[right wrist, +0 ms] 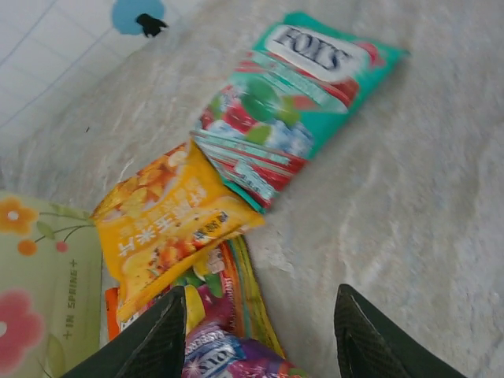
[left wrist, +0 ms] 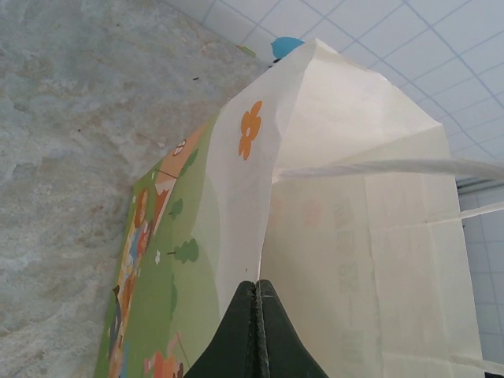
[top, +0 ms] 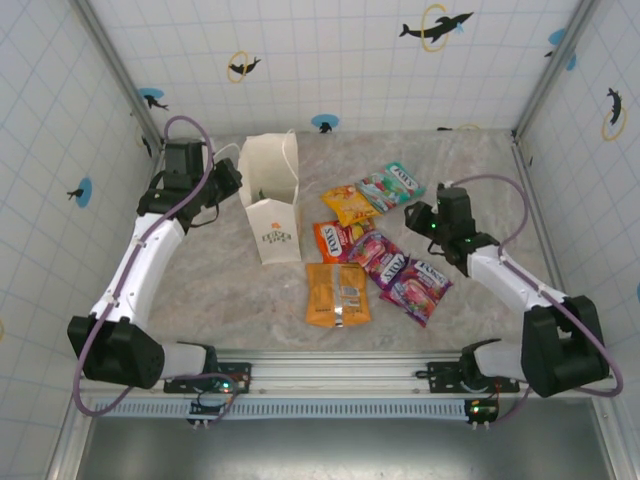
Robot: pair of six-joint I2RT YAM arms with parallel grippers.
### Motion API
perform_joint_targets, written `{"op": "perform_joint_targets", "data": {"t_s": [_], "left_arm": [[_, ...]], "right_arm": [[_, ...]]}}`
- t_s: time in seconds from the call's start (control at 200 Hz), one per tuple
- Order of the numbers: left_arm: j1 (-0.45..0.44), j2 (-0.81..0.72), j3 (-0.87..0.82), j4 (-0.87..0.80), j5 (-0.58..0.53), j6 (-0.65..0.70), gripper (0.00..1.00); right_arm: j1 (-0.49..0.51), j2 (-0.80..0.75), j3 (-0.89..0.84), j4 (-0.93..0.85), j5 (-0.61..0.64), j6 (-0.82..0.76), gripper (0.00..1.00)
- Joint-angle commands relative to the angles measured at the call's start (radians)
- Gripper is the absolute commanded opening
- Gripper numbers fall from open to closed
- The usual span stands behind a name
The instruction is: Place the snacks into the paper bag
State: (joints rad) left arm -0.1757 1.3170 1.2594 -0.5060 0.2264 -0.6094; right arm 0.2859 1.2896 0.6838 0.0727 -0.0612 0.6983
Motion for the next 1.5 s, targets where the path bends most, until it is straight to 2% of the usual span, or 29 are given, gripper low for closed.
{"op": "perform_joint_targets", "data": {"t_s": [0.0,0.215,0.565,0.881,1.106,1.166,1.371,1.496], "left_arm": [[0.001,-0.019,-0.021,0.007,0.004,-0.001,0.00],[0.001,-0.013,-0.022,0.016,0.016,-0.005,0.00],[0.001,-0.020,-0.023,0.015,-0.013,-0.001,0.00],[0.001,-0.028,-0.036,0.029,-0.022,-0.006,0.00],[0.001,-0.026,-0.028,0.032,-0.019,-0.016,0.00],[0.001,-0.027,-0.024,0.031,-0.022,-0.016,0.00],[0.001,-0.031,-0.032,0.040,-0.029,-0.018,0.00],[0.000,-0.024,-0.031,0.038,-0.025,-0.019,0.00]], "right_arm": [[-0.052,0.057,-0.008,0.268,-0.089,0.119,0.52],[-0.199,0.345,0.125,0.343,-0.242,0.147,0.52],[-0.230,0.665,0.345,0.374,-0.267,0.166,0.51],[-0.255,0.792,0.439,0.375,-0.289,0.186,0.52],[-0.270,0.864,0.462,0.472,-0.315,0.240,0.52],[-0.272,0.881,0.473,0.482,-0.357,0.249,0.51],[-0.271,0.934,0.498,0.536,-0.390,0.283,0.48],[-0.269,0.965,0.521,0.545,-0.399,0.293,0.41]]}}
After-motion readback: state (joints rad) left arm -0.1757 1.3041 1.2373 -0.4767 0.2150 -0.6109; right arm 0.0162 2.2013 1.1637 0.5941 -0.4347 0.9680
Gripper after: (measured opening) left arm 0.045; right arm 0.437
